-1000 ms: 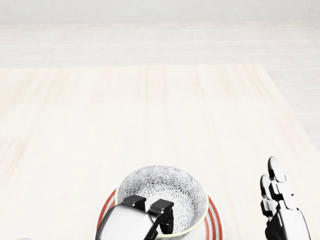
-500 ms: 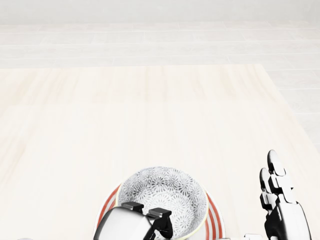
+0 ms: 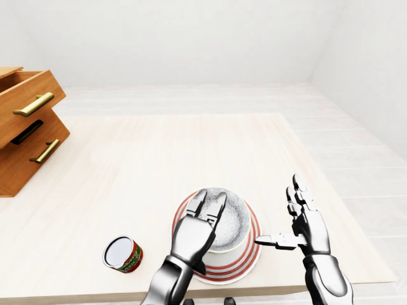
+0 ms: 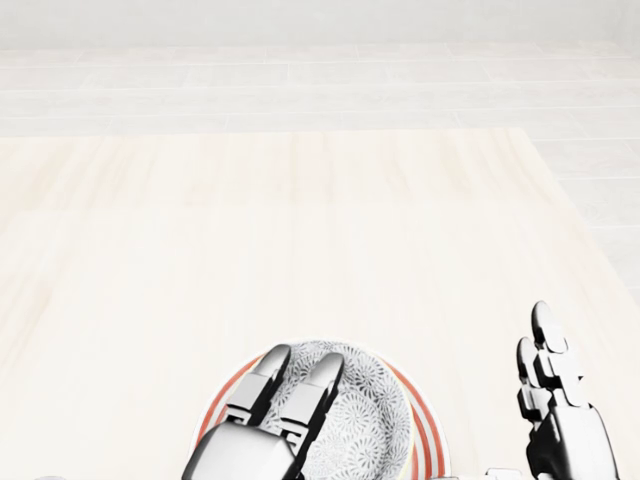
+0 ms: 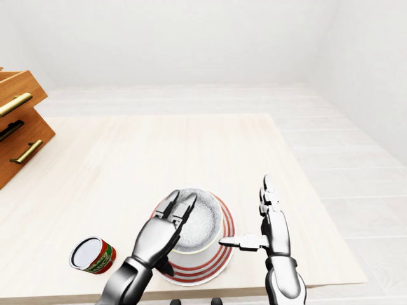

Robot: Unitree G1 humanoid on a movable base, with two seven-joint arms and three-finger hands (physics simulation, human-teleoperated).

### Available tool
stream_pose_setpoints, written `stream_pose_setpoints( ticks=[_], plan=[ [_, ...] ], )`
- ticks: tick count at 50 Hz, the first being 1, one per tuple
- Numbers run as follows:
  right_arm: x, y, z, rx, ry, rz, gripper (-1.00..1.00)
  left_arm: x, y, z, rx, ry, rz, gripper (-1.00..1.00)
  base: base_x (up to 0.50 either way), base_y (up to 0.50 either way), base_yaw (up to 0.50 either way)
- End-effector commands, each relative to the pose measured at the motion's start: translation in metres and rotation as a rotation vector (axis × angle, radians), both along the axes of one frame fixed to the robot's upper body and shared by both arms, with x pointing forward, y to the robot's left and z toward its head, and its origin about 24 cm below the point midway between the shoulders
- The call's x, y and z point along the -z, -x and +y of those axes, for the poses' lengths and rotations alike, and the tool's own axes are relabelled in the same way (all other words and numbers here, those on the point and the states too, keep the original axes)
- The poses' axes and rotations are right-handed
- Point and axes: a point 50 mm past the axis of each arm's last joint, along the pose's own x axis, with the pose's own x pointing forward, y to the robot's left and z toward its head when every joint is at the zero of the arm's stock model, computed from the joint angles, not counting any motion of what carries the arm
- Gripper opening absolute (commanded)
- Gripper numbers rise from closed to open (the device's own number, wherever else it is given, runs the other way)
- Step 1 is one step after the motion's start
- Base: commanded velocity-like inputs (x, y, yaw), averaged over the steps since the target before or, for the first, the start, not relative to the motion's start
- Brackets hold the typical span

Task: Put the bowl on the plate.

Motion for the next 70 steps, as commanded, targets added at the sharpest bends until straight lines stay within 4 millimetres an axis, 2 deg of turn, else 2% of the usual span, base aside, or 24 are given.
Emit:
stream_pose_setpoints(
  ticks=[1,14,21,31,38,40,61,70],
  plan=[
    [0.001,0.0,0.001,-0.001,-0.002,0.005,1.0,0.001,0.004,0.002,-0.004,0.002,0.012,1.0,0.0,0.0,0.0],
    [0.0,0.0,0.001,-0.004,0.002,0.002,1.0,-0.008,0.012,0.008,-0.019,-0.004,0.015,1.0,0.0,0.0,0.0],
    [0.001,0.0,0.001,-0.003,0.001,0.003,1.0,-0.023,0.023,0.015,-0.036,0.002,0.016,1.0,0.0,0.0,0.0],
    [-0.002,-0.002,0.001,-0.006,0.003,-0.008,1.0,-0.033,0.034,0.026,-0.062,-0.014,0.027,1.0,0.0,0.0,0.0],
    [0.002,0.001,0.001,-0.004,-0.006,0.007,1.0,-0.04,0.036,0.036,-0.087,0.014,0.044,1.0,0.0,0.0,0.0],
    [0.003,0.002,0.0,-0.002,-0.003,0.016,1.0,-0.041,0.038,0.037,-0.093,0.068,0.068,1.0,0.0,0.0,0.0],
    [-0.017,-0.003,0.001,-0.019,0.028,-0.07,1.0,-0.085,0.014,0.057,-0.101,0.28,0.014,1.0,0.0,0.0,0.0],
    [-0.017,-0.003,0.001,-0.017,0.03,-0.073,1.0,-0.104,0.014,0.062,-0.074,0.322,-0.029,1.0,0.0,0.0,0.0]
  ],
)
